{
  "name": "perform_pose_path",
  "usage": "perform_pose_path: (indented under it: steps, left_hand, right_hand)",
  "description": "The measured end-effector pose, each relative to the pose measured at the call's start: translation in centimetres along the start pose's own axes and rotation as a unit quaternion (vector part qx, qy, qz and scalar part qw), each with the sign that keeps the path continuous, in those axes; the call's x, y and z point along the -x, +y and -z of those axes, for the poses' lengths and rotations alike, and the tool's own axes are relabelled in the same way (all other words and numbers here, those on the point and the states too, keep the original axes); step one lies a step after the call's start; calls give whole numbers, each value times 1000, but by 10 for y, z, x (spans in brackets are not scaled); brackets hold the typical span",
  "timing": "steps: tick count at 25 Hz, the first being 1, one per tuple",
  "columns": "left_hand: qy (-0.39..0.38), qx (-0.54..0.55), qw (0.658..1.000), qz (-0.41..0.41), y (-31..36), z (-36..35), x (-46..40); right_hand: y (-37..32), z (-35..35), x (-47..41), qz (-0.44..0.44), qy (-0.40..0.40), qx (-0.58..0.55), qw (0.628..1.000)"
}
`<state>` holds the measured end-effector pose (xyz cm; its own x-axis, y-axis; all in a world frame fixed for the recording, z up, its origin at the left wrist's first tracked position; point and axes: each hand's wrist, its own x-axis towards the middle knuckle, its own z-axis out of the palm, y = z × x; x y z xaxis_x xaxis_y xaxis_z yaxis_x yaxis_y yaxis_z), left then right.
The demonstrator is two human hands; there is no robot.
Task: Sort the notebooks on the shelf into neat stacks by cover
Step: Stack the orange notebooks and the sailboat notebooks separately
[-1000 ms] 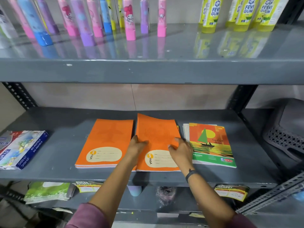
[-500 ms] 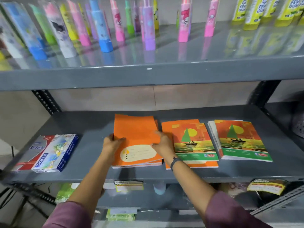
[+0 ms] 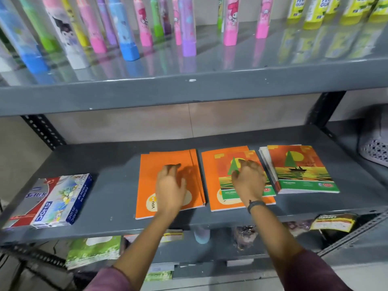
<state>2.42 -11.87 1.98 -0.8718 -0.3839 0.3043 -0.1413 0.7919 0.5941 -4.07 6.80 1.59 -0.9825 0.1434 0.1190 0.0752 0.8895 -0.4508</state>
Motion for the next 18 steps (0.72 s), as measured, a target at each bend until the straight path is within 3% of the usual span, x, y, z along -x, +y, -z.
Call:
perform_pose_path:
  steps: [3,6,9,12,15,18]
  left_hand:
    - [-116,180,976,43,51,-41,10]
    - [-207,246,935,152,83,-70,11]
    - [-167,324,893,263,105,-79,14]
    - [-118,460,788,392,119,-80,6]
    - [-114,552,718,409,150,-86,1]
    - [-150,587,703,373,198,-105,2]
  right_hand:
    - [37,8,-15,-34,-44,9,998]
    - [50,8,-22,-52,-90,-88,991]
    - [53,10,-27,-80,-88,-206,971]
    - [54,19,-34,-79,-80,-256,960]
    - [76,46,-55,-55,-11,-238,970]
    - [115,73,-74,-75,58,-163,982]
